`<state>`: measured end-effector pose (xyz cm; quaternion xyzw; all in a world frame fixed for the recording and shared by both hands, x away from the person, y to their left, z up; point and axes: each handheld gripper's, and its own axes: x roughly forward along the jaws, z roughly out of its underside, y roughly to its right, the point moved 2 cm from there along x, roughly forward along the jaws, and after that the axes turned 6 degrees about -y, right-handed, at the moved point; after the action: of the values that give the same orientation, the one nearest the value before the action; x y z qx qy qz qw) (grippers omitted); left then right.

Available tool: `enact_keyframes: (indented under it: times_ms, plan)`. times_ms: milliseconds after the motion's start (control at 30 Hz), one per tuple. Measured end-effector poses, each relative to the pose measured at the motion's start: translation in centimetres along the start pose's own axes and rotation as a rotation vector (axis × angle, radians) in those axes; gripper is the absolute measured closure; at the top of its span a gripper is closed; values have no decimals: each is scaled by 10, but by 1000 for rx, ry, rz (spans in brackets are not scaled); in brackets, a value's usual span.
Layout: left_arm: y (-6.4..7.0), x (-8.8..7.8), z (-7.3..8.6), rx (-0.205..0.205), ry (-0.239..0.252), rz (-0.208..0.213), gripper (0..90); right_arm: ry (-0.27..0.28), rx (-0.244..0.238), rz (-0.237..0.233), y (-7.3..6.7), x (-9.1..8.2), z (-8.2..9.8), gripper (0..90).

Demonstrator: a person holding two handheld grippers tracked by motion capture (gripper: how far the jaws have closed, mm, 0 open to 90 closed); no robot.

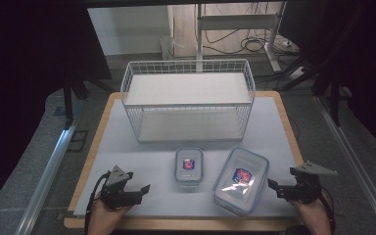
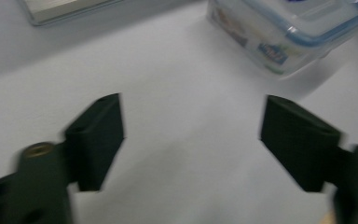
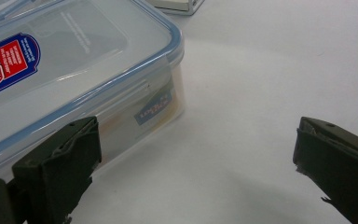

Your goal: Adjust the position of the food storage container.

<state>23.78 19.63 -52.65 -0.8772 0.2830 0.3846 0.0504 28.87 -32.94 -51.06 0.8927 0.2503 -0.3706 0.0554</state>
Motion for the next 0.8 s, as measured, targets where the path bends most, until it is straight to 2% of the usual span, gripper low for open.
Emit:
enact_keyframes:
  times_ms: [33,67,100,133,167,200,233,267,367,467,600,733,767,800]
  plan:
    - [1,0,-1,-10,3,18,311,-1,-1,3,0,0,0,5]
    - [1,0,-1,-10,3,18,390,-2,-1,4,0,0,0,5]
    - [4,0,-5,-14,4,69,474,-7,-1,6,0,1,0,5]
    - [7,1,-7,-3,1,84,533,-11,-1,9,0,1,1,5]
    - [10,3,-9,13,-1,87,572,-15,0,9,0,2,1,5]
    - [10,3,-9,13,-1,87,629,-19,1,12,0,3,1,5]
    - [16,7,-13,47,-2,90,689,-22,5,13,0,3,1,5]
    - [19,8,-15,59,1,94,727,-22,6,10,0,4,1,6]
    - [26,14,-25,69,17,103,850,-25,0,13,-1,4,1,9]
    - [31,18,-35,73,31,124,897,-37,-6,20,-3,4,1,11]
    - [40,25,-49,98,40,174,898,-44,-4,21,-4,5,2,13]
    - [51,39,-67,140,22,214,898,-40,-4,25,-4,4,2,15]
    - [51,39,-67,140,22,214,898,-40,-4,25,-4,4,2,15]
    - [55,45,-73,144,14,231,898,-40,-2,26,-4,4,2,15]
